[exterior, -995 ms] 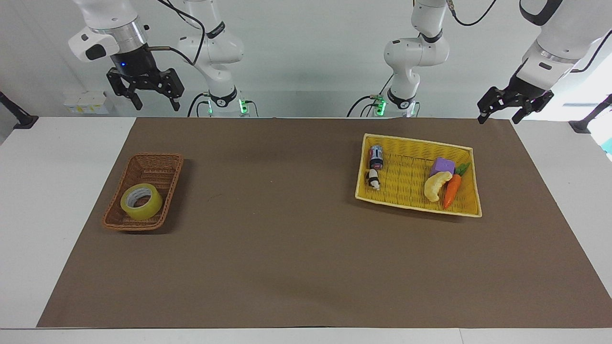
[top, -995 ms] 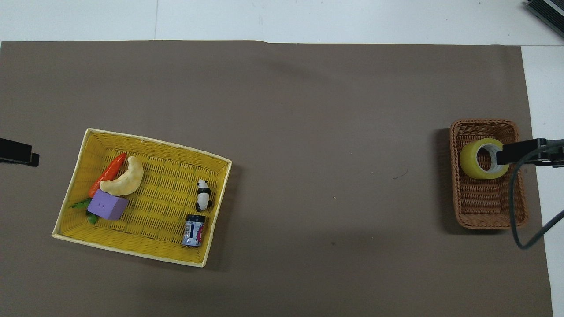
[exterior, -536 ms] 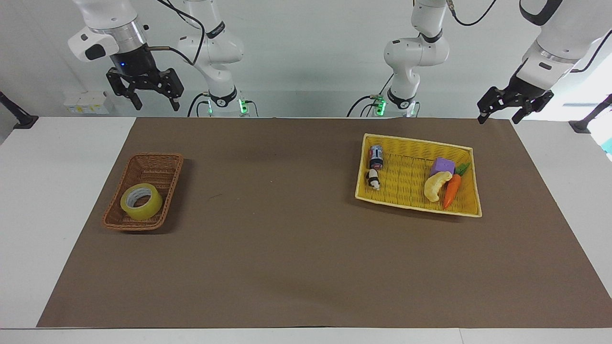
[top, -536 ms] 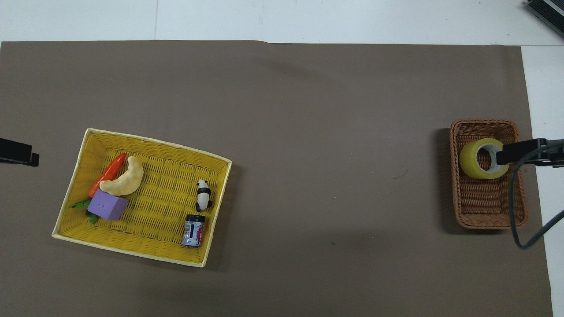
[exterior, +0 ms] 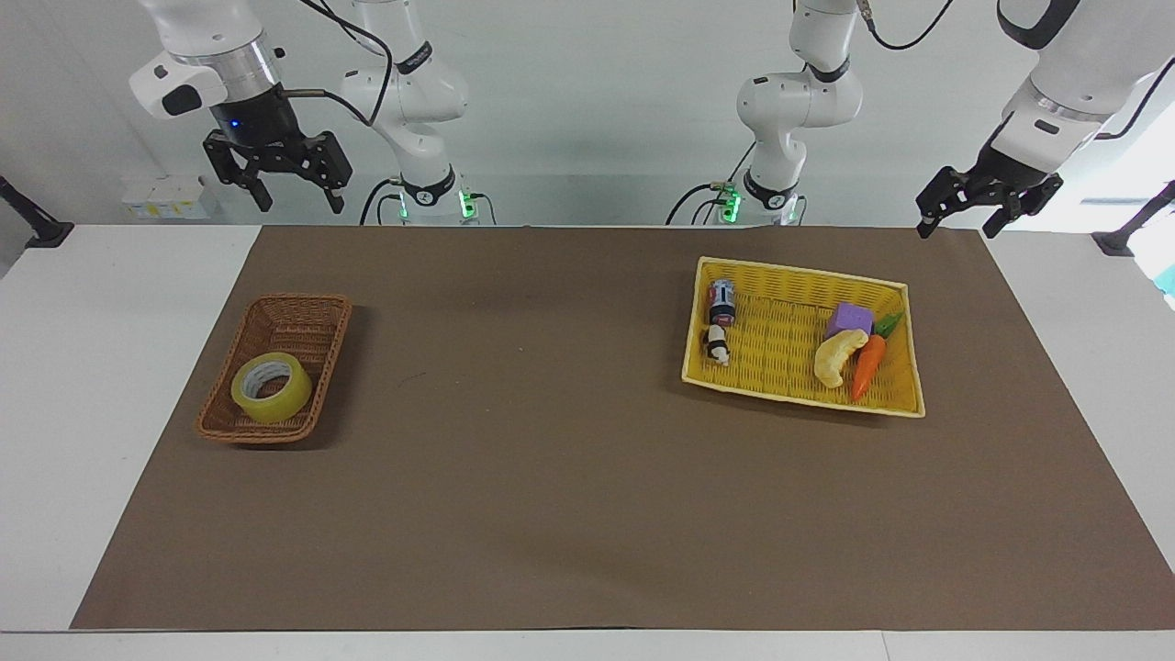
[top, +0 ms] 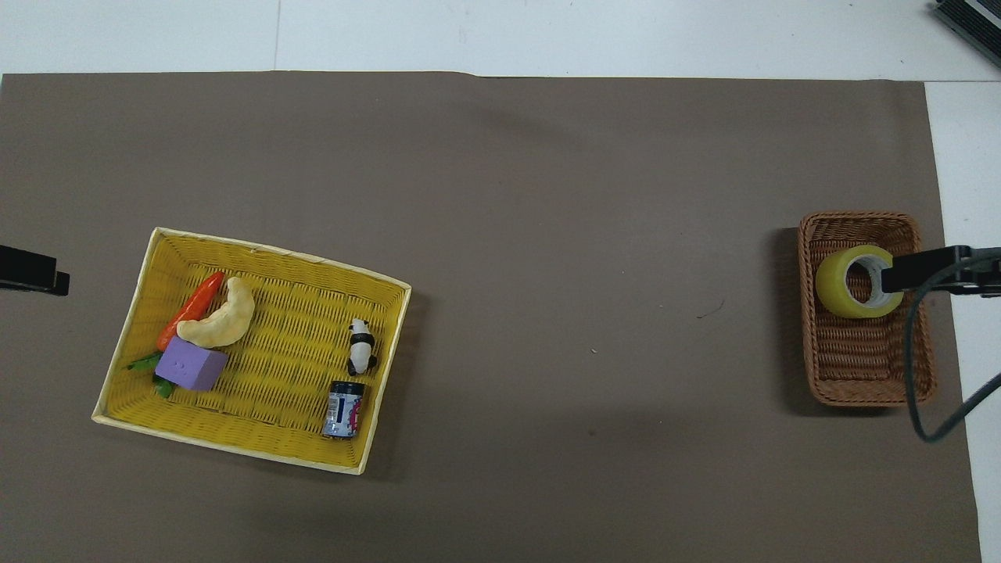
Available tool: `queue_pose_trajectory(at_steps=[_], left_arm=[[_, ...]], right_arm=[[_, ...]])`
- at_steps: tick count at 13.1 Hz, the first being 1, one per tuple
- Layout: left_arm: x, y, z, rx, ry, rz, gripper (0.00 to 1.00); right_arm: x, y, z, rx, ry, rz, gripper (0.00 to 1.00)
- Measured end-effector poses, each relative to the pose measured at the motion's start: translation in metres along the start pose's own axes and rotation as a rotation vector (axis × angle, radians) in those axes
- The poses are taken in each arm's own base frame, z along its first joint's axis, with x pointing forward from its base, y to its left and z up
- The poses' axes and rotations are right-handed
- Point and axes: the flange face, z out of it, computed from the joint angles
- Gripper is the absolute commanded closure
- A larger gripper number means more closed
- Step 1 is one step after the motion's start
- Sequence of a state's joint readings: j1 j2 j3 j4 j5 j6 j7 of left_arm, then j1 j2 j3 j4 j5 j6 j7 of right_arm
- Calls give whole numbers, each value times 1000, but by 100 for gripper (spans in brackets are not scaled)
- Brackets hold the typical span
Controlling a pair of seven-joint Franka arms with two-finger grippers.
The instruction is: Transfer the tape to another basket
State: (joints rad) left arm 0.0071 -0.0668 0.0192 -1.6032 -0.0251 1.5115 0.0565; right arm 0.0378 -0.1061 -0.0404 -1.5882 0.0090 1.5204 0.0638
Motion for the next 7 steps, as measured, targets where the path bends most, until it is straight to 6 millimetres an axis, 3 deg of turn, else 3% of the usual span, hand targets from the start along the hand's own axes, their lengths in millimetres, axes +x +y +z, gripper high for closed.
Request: queue_pose_trajectory(at_steps=[7], left_arm=[[0,0,0,0,0,0,0]], right_arm=[[-1,-2,14,-3,-45,-12,0]])
